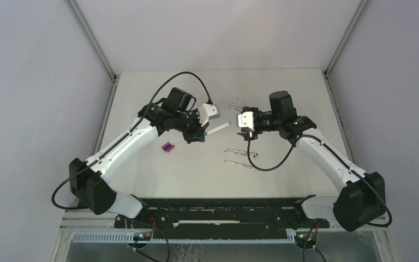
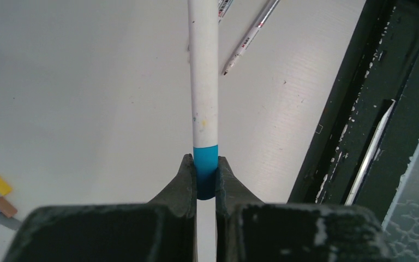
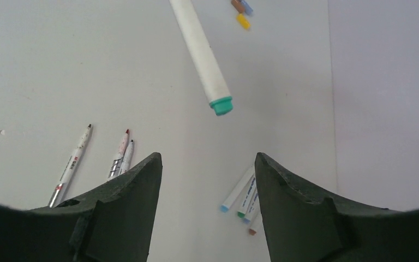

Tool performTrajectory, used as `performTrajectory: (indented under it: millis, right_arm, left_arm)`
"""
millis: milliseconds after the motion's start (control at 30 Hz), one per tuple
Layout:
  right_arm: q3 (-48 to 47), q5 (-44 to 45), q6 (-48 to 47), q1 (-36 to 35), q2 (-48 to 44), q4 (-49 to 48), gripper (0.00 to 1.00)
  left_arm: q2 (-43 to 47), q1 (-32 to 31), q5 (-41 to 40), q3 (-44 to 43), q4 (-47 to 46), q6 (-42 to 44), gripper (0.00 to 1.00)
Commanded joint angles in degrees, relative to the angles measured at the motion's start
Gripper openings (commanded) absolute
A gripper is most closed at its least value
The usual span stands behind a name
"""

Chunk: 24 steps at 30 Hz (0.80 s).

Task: Open the pen caps
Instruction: Pick up the pen from the center of the board.

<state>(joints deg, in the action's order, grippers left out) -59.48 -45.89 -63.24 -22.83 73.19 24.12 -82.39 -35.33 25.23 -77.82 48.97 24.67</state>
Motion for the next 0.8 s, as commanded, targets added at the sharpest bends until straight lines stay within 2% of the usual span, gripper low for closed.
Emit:
performTrajectory:
  millis: [0,333,500,767]
  right_arm:
    - [0.24,6.45,-5.14,-3.24,-0.05,-1.88,0.62]
    - [0.25,9.27,-3.67,-8.6,1.54,-3.31,0.61]
    - [0.93,9.63,-6.56,-10.48,2.41,-1.96,0.59]
    - [1.04,12.39,-6.78,-13.38,3.9,-2.52,0.53]
  left_arm:
    - [-0.43,0.35,4.21,-1.9,1.5,1.26,0.0]
    - [-3.53,0.35,4.89,-3.12,2.42,0.82,0.0]
    - [-4.88,0.89,6.27,-4.2,3.18,0.41,0.0]
    - [-6.1,2.19,8.52,-4.96,3.66,-0.17,0.0]
